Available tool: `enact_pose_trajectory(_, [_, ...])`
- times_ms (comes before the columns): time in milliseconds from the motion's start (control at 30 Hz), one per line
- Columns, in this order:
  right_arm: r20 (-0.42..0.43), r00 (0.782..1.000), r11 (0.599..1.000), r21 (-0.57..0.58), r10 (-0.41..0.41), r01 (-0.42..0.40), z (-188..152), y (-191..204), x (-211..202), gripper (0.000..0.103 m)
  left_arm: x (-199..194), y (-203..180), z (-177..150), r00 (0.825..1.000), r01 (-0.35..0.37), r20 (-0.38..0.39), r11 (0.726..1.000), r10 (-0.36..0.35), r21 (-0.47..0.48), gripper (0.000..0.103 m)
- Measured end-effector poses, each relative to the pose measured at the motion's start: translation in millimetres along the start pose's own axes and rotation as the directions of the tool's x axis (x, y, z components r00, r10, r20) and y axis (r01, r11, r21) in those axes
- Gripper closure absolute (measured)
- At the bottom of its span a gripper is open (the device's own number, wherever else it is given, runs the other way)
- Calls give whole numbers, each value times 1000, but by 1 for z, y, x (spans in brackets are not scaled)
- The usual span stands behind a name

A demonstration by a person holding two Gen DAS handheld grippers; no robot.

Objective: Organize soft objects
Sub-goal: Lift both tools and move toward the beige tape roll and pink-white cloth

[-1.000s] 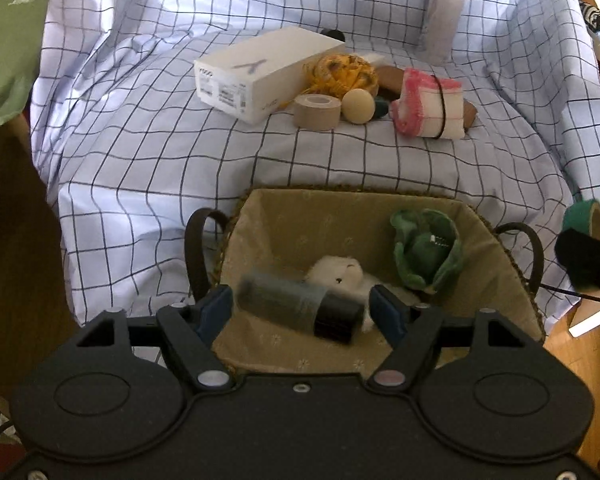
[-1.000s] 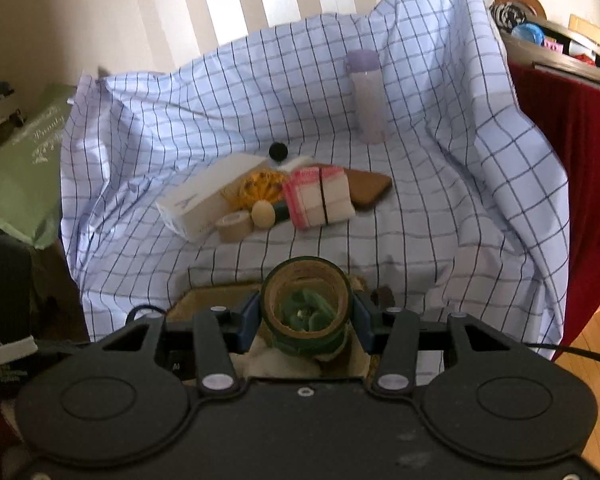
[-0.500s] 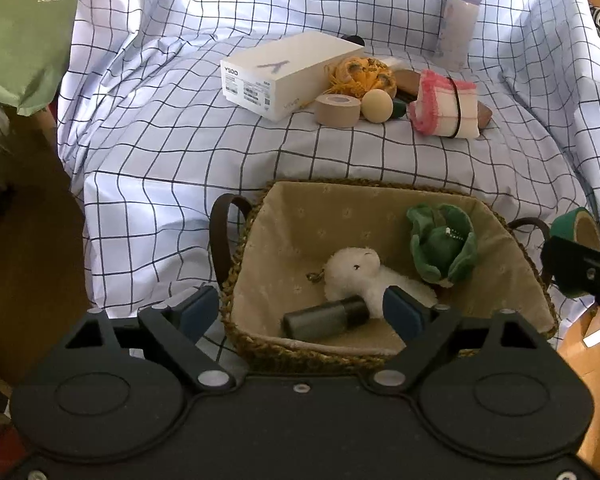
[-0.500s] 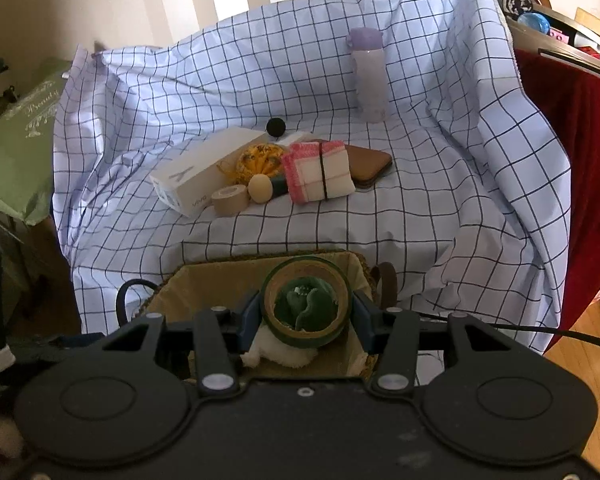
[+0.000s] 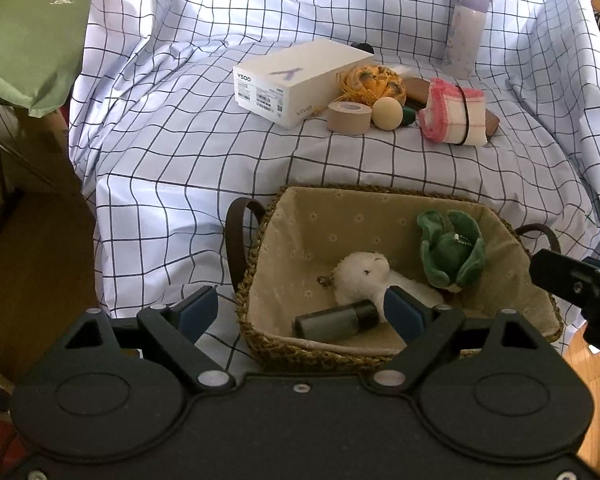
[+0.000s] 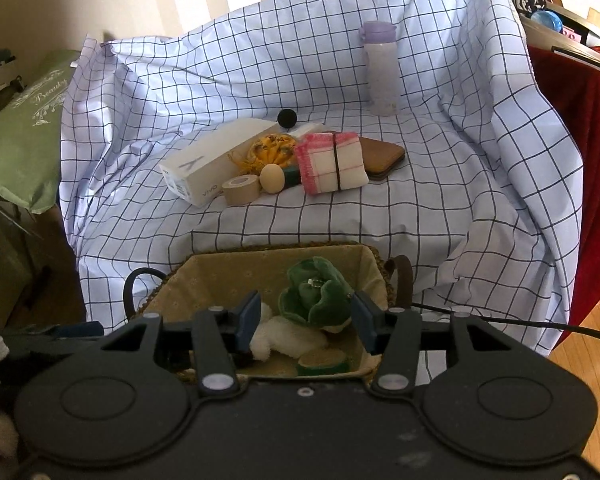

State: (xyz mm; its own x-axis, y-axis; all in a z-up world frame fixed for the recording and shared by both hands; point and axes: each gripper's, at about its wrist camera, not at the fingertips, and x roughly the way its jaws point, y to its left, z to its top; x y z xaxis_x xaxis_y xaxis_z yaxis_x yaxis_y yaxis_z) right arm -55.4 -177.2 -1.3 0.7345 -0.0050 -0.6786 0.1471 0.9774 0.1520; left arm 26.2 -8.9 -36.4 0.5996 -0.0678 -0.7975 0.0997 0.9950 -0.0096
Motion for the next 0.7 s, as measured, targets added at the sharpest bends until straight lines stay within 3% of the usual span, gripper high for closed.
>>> enact_pose_trajectory(700, [-11, 1000, 1000, 7, -8, 8, -2, -2, 2, 53, -3, 2, -1, 1000, -13, 13, 1000, 13, 9, 16])
